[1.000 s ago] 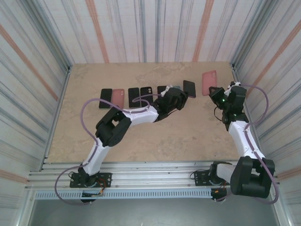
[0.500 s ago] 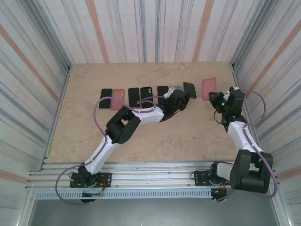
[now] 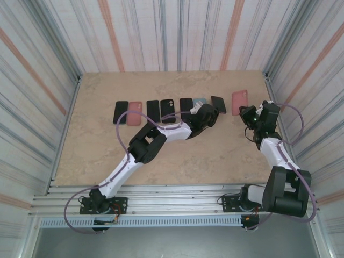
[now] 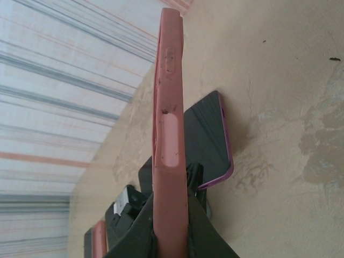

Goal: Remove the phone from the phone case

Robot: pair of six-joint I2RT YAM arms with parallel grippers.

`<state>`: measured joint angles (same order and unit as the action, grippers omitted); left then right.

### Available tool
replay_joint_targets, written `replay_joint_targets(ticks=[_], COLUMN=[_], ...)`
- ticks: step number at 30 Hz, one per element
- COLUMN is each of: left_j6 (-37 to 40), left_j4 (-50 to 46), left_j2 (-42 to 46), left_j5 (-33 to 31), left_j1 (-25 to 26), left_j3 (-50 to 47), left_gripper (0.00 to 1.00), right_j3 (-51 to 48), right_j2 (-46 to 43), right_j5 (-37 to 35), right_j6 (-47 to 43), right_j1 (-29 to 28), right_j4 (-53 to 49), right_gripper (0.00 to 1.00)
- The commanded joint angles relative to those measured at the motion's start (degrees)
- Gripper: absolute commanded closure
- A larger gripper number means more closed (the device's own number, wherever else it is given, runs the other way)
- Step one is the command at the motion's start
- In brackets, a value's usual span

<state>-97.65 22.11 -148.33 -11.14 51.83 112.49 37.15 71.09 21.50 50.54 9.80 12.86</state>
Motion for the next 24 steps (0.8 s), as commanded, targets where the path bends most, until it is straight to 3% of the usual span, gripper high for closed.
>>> replay_joint_targets(ticks=[1, 4, 6, 10, 24], left_j6=[-1.6, -5.0, -5.9, -6.6, -8.2], left_j4=[-0.8, -6.4, -7.1, -9.8, -17.4], left_j2=[-1.0, -1.4, -1.5, -1.1, -0.4], left_j5=[-0.1, 2.1, 3.1, 4.9, 10.2], left_j1=[0.3, 0.3, 0.3, 0.2, 0.0], left_j3=[3.3, 4.9, 5.2, 5.5, 6.9], left_gripper=[0.96, 0.88, 0.88, 0.85, 0.61], right_j3=[0.4, 0.7, 0.9, 0.9, 0.5], right_j2=[0.8, 1.3, 1.4, 2.0, 4.5], right_j5=[1.0, 1.1, 1.1, 1.0, 0.8], right_j6=[0.9, 0.9, 0.9, 0.8, 1.4], right_j1=[0.5, 0.5, 0.5, 0.8, 1.1], right_j4=[1.4, 1.3, 1.2, 1.4, 3.7], right_gripper=[0.98, 0.98, 0.98, 0.98, 0.98])
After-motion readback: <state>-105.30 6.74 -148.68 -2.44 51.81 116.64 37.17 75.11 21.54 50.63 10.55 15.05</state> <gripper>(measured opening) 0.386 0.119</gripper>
